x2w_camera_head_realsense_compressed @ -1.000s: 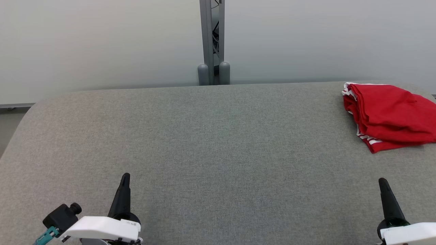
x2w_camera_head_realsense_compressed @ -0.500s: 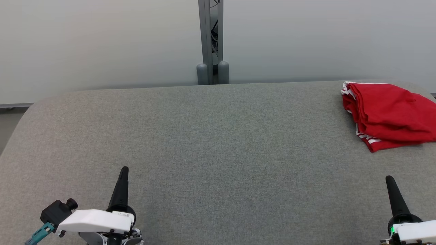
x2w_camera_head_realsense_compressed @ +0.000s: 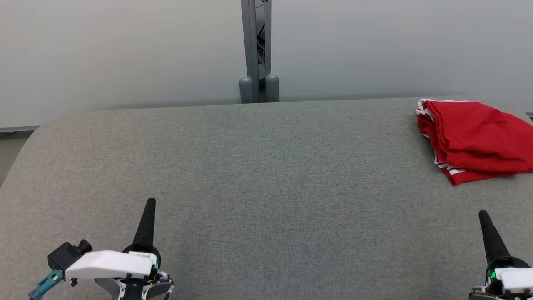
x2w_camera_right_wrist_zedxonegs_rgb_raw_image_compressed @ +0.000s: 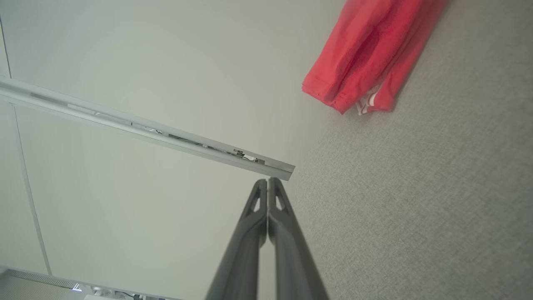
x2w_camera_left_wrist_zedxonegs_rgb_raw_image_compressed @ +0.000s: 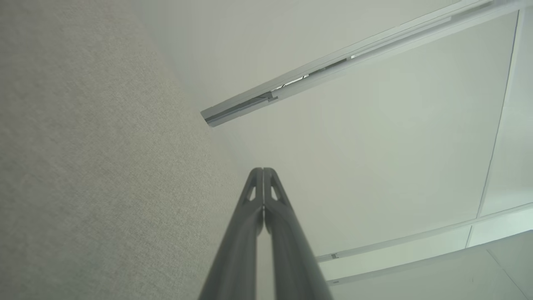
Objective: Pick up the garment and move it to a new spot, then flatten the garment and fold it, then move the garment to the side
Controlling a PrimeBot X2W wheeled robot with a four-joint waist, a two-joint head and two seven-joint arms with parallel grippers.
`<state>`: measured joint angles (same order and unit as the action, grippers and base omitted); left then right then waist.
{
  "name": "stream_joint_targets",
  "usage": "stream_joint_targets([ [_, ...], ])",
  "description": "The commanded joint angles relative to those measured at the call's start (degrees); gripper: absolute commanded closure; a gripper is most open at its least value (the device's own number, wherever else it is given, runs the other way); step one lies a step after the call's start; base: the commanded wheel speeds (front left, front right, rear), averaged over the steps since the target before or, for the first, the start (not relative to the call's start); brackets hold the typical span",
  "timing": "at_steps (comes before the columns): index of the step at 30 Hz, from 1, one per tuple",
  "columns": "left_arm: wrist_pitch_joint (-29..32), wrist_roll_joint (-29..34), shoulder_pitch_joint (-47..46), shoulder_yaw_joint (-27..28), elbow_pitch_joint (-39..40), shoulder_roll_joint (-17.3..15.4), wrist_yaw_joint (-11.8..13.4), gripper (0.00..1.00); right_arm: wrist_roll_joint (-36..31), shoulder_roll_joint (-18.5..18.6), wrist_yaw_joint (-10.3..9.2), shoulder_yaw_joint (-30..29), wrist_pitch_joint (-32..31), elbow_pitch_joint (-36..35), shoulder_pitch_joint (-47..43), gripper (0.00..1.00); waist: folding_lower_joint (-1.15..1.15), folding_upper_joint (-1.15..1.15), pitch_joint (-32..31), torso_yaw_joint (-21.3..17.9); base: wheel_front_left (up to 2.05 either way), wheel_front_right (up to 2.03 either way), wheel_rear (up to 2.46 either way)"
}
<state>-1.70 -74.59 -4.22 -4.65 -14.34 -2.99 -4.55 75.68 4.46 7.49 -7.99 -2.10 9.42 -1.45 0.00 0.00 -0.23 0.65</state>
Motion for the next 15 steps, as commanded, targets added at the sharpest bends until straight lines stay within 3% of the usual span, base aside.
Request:
stream_joint_targets([
  [1,0.29,-1.42,-1.82,0.37,0.09,-0.30,-0.57,1.00,1.47,0.51,0.01,-0.50,-0.60,-0.57,0.97,1.00,0.00,0.00,0.02,-0.02,0.00,0.00,0.00],
  [15,1.83,-8.12,-3.16,0.96,-0.90,-0.22,-1.53,1.00,8.04,0.33,0.00,-2.31,-2.83,-0.48,1.47,1.00,0.00,0.00,0.18,-0.24,0.00,0.00,0.00],
])
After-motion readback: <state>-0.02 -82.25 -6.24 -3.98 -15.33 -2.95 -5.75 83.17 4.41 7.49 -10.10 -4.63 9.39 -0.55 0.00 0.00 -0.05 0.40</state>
